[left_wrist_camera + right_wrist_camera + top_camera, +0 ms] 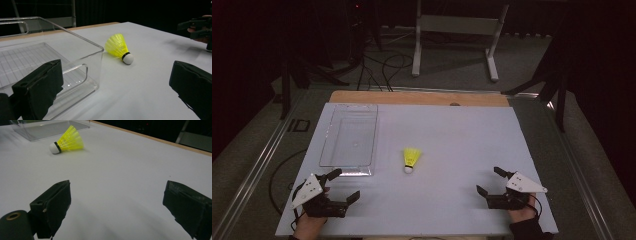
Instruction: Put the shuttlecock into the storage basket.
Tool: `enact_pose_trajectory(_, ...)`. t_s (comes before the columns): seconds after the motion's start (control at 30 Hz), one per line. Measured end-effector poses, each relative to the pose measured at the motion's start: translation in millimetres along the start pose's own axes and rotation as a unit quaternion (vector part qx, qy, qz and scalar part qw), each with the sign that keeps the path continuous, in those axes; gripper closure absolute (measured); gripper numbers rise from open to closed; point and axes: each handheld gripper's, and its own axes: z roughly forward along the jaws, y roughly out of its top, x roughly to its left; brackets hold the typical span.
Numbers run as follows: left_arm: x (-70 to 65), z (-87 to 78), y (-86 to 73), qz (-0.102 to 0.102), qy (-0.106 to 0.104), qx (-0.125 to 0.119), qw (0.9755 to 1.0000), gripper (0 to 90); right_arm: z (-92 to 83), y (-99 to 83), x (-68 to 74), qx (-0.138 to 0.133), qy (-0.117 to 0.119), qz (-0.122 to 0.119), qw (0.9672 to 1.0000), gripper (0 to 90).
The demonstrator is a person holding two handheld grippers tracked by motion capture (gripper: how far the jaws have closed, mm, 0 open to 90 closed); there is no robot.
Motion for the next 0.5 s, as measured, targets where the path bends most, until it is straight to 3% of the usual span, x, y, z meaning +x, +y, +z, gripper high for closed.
enact_pose_trajectory(0.3,-1.9,1.3,1.2,0.004,-0.003,0.009,0.9999,0.1,-0.5,1.7,2.2,-0.002,0.004,-0.005,1.0000,8.2)
enact_pose_trajectory(0.5,-2.8,2.0,2.0,-0.004,-0.004,0.013,0.9999,0.1,-1.8,2.6,2.3,-0.004,0.004,-0.004,1.0000,8.3)
